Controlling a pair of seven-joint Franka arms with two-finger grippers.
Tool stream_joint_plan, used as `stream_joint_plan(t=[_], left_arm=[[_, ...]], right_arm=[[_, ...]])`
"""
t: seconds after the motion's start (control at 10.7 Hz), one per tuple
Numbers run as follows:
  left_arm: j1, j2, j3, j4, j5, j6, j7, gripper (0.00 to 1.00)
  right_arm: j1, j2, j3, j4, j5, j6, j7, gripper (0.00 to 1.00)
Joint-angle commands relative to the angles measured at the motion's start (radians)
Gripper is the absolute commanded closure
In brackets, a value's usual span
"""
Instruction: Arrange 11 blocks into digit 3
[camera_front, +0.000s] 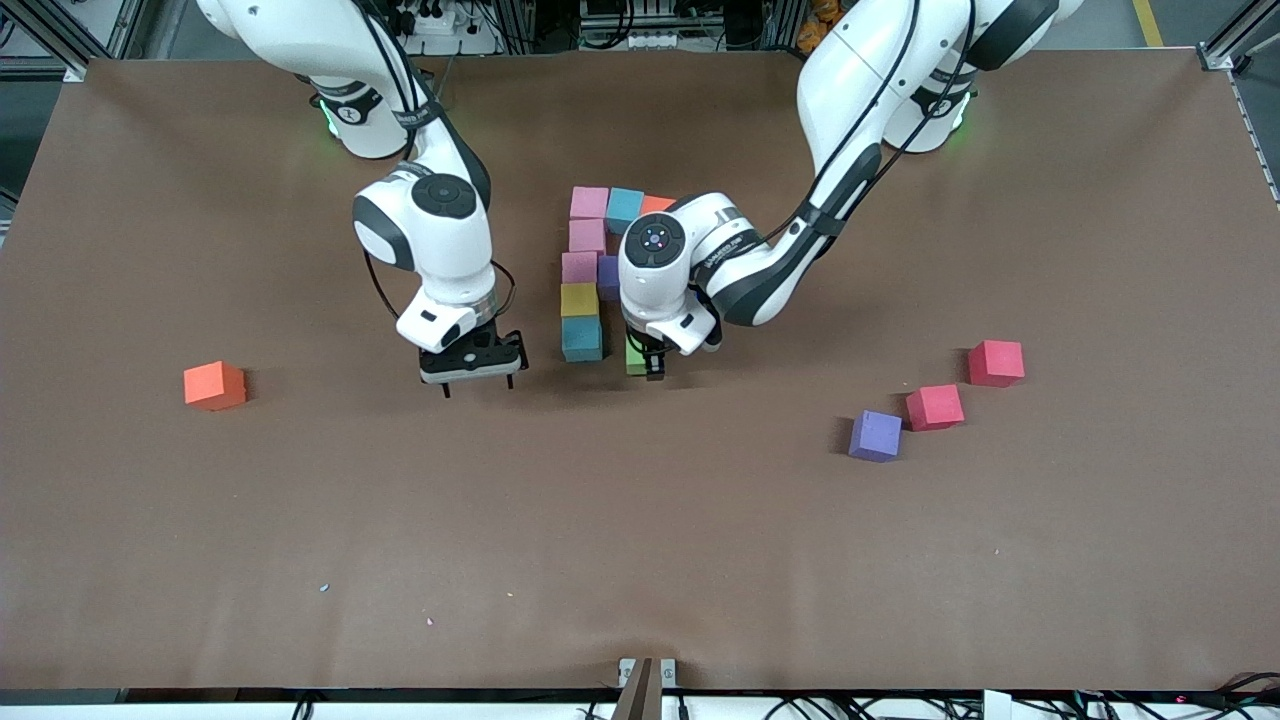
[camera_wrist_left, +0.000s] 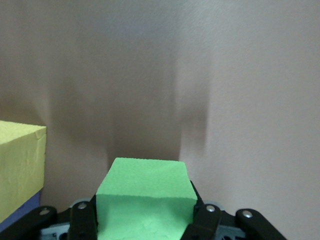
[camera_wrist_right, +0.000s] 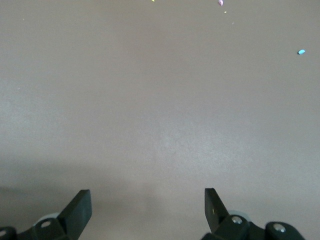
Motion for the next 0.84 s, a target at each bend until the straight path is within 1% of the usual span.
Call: stream_joint_plan(t=[0.0,0.09,0.19,0.28,0.37,0.47,0.56,0.65,0.75], left_arm=[[-0.028,0.020,0.003,0.015,0.007,0.020,-0.041,1.00],[-0.036,0.029,0.004,0.027,0.007,0.021,-0.047,1.00],[-0.048,0.038,0.003,0.032,0.009,0.022,-0.053,1.00],[-0.056,0.041,0.006,0.035,0.009,0.024,-0.057,1.00],[-0.056,0.047,0.006,0.035,0.009,0.027,-0.057,1.00],[-0.062,0.049,0.006,0.035,0.012,0.037,-0.057,1.00],[-0.063,0.052,0.009,0.035,0.012,0.039,-0.057,1.00],[-0.063,0.055,0.009,0.037,0.012,0.048,-0.055,1.00],[-0.063,0.057,0.009,0.040,0.013,0.054,-0.055,1.00]], right_arm=[[-0.019,-0.022,-0.019,0.067,0.224,-0.118,-0.255,0.00],[-0.018,-0.030,-0.047,0.093,0.317,-0.173,-0.360,0.00],[-0.013,-0.033,-0.078,0.127,0.366,-0.248,-0.437,0.00],[-0.015,-0.033,-0.110,0.182,0.402,-0.357,-0.518,0.00],[-0.015,-0.041,-0.153,0.234,0.456,-0.460,-0.595,0.00],[-0.010,-0.065,-0.197,0.267,0.491,-0.549,-0.686,0.00],[-0.010,-0.105,-0.226,0.279,0.496,-0.623,-0.724,0.00],[-0.012,-0.140,-0.245,0.300,0.496,-0.702,-0.721,0.00],[-0.016,-0.150,-0.275,0.339,0.496,-0.781,-0.726,0.00]])
